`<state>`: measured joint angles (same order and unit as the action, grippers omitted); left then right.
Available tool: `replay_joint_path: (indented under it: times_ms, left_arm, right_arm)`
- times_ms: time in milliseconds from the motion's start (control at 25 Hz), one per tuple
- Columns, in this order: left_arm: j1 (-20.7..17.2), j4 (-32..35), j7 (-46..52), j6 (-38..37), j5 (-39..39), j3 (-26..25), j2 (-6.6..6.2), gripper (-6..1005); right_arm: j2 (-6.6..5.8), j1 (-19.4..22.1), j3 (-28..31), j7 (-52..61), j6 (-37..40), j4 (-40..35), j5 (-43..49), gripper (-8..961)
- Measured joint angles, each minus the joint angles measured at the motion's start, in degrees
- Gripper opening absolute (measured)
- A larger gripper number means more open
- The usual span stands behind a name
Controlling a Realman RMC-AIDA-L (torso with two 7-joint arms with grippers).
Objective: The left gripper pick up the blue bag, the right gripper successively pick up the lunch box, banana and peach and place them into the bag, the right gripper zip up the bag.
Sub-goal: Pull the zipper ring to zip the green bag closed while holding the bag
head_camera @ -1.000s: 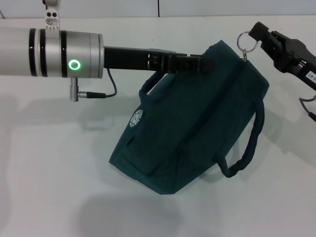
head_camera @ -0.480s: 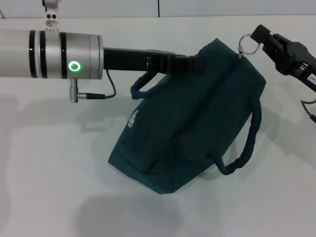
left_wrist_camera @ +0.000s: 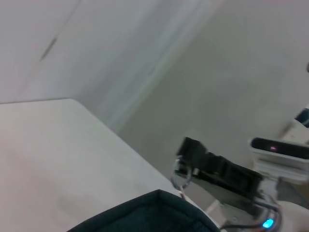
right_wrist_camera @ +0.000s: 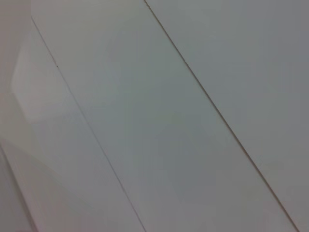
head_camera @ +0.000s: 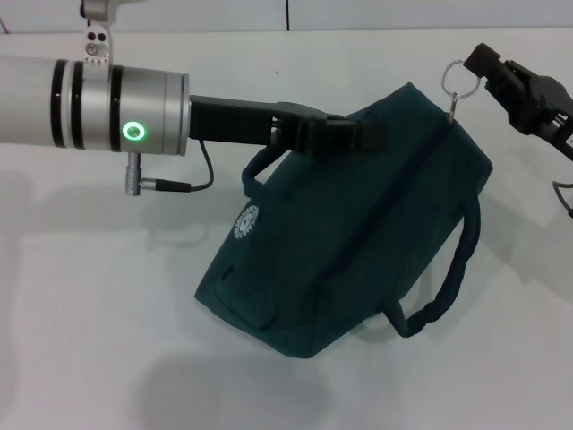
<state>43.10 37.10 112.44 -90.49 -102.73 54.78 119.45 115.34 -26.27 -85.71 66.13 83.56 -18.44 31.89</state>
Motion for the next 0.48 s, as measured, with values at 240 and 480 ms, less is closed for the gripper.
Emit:
replay_joint_path:
  times_ms: [240, 480]
  left_arm:
    - [-0.25, 0.07, -1.08, -2.35, 0.40, -0.06, -0.01, 54]
    - [-0.48, 0.16, -1.79, -4.55, 0.57, -0.41, -0.11, 54]
  right_arm:
    - [-0.03, 0.05, 0.15, 0.62, 0.01, 1.08, -0.64, 5]
    - [-0.12, 0.14, 0.94, 0.76, 0.13, 2.44, -0.68, 5]
